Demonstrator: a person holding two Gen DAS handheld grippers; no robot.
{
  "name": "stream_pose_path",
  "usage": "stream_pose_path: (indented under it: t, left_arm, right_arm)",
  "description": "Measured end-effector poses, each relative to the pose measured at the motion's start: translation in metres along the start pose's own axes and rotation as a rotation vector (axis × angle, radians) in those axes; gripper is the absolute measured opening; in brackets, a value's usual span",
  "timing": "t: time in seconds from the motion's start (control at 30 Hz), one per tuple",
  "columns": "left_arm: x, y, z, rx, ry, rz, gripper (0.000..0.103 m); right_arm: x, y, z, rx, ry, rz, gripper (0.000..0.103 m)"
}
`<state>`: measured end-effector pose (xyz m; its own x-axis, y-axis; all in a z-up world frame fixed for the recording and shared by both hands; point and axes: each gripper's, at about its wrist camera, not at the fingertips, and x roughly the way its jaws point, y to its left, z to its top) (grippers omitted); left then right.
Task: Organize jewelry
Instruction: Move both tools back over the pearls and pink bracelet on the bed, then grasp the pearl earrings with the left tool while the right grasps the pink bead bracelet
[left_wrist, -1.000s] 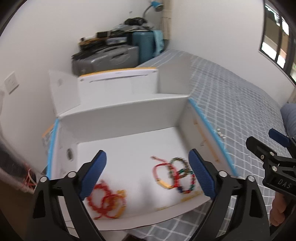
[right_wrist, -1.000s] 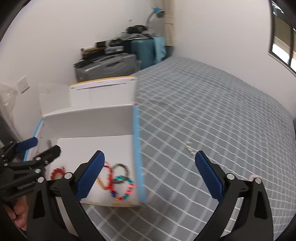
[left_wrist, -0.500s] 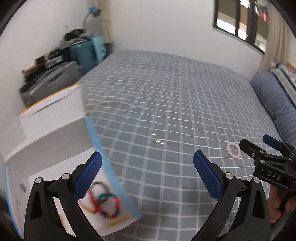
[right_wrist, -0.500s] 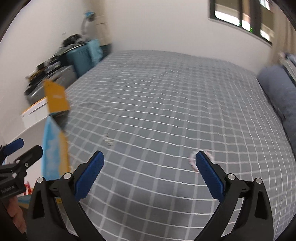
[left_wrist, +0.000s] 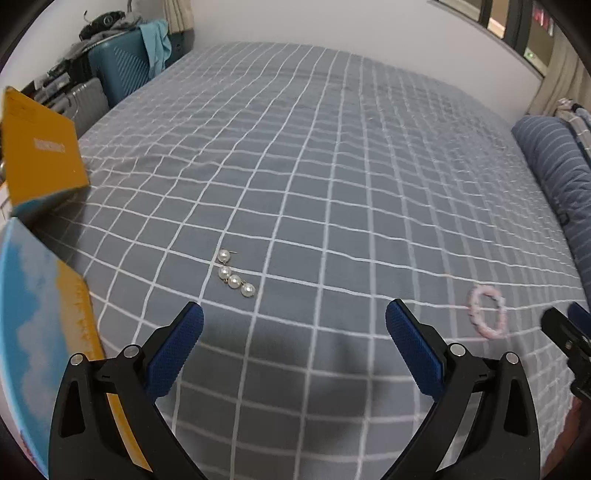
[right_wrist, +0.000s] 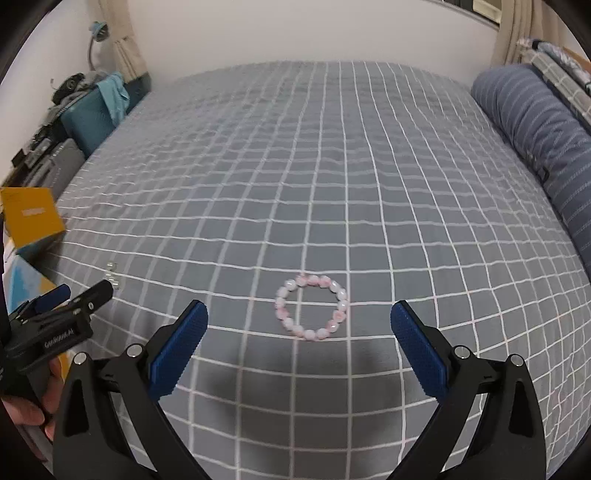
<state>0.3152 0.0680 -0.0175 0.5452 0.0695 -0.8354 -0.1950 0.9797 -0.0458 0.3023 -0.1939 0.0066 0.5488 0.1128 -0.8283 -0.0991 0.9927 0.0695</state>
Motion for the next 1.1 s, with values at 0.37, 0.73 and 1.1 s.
stream_pose_path:
  t: [0.37,0.73,1.1]
  left_arm:
    - [0.061,0.015,0.012,-0.035,0.041,0.046,0.097]
    - [0.077,0.019,0.014,-0.03,0.065,0.056,0.056]
    - [0.064,0.013,0.012,-0.006,0.082,0.049,0.011]
  right_arm:
    - [0.072,-0.024,0.007,0.058,0.124,-0.021,0.085]
    - [0.101,-0.028,0.003,0.083,0.204,-0.038,0.045]
    - [0.089,-0.03,0.004,0.083,0.192,-0.06,0.011]
